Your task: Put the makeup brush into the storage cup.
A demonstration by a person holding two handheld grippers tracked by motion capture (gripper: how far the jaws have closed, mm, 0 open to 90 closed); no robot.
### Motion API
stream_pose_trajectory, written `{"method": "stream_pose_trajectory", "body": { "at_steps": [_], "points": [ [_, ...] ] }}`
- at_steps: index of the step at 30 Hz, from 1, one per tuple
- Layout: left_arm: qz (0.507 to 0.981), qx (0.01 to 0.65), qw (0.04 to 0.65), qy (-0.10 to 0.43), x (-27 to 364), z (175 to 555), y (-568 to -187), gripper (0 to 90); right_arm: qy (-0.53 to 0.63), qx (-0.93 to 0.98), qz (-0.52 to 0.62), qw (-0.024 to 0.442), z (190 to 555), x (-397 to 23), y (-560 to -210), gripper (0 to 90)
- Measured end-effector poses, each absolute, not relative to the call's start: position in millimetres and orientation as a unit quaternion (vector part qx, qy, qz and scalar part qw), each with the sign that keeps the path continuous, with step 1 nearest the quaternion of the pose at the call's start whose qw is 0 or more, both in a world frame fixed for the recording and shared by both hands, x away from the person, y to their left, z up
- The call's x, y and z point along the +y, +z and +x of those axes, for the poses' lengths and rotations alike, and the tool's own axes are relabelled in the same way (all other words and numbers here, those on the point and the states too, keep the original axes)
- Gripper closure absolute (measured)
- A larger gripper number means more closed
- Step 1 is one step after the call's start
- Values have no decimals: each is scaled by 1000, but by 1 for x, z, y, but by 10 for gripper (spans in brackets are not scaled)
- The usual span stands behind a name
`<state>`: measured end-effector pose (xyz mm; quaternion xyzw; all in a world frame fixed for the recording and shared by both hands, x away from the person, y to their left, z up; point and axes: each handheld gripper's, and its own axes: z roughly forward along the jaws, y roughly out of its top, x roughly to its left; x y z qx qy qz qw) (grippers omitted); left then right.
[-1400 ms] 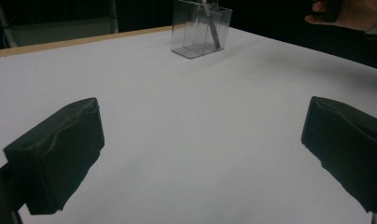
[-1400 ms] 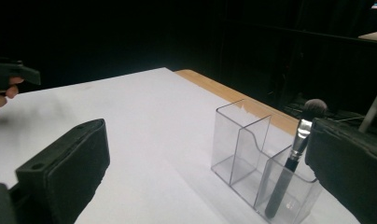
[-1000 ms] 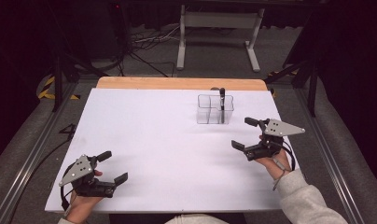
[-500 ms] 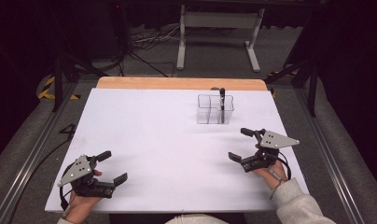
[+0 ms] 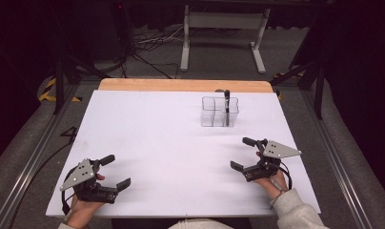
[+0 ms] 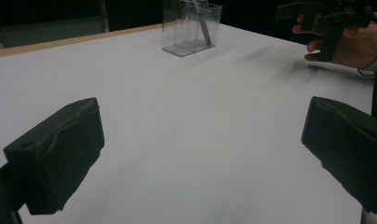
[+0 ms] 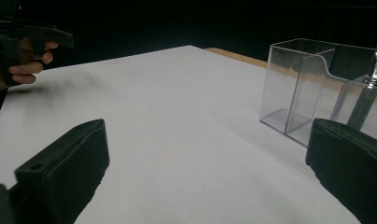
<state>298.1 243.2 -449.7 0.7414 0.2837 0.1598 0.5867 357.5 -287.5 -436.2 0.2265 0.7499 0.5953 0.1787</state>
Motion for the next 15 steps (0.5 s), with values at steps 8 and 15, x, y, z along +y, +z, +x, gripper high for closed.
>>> {"method": "stream_pose_trajectory", "body": {
  "at_steps": [8,15],
  "points": [
    [745,284,582,158,243,299,-452,0,596,748,232,177,356,-283,-445,4],
    [752,280,577,153,242,301,-455,0,586,752,242,182,356,-280,-450,7]
  ]
}}
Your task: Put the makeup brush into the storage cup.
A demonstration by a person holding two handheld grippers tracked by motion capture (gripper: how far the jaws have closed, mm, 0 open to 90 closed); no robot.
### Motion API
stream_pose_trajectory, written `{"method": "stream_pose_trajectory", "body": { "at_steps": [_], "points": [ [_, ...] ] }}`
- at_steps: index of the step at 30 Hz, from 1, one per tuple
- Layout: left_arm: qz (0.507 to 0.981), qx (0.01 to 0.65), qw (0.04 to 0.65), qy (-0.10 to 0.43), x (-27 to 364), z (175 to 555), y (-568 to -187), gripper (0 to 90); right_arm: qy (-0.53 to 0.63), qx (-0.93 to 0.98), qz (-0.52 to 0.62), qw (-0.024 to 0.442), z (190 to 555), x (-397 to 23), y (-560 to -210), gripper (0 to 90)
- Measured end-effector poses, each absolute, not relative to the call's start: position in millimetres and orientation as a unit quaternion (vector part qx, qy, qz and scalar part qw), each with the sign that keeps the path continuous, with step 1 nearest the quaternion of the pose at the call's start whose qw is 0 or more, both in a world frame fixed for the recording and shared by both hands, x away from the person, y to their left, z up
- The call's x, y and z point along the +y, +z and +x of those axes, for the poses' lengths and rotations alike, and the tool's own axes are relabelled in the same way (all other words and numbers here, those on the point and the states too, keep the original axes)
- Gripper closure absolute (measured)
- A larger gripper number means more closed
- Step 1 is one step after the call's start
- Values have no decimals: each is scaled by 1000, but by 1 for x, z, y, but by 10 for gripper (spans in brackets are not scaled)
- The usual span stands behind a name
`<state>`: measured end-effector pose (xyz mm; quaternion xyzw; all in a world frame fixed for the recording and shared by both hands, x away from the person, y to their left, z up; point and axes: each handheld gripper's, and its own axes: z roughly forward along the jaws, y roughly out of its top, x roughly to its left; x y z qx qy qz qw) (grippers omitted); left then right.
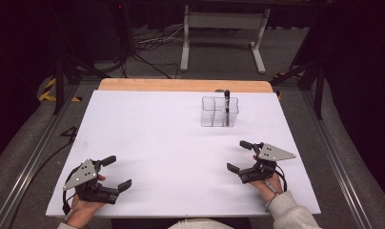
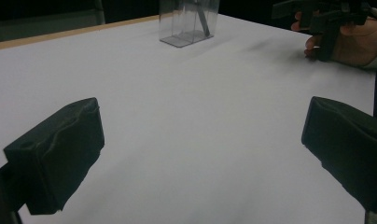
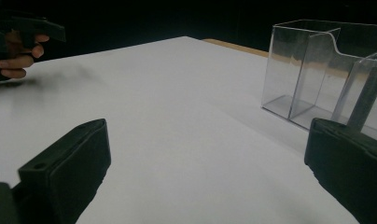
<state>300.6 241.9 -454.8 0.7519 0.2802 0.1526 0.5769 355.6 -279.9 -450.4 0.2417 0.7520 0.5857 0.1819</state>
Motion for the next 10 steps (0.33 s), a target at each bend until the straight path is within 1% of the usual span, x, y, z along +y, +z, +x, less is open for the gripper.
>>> {"method": "stream_pose_trajectory", "body": {
  "at_steps": [10],
  "points": [
    [752,280,577,149,241,301,-456,0,586,749,246,188,354,-281,-449,0]
  ]
}}
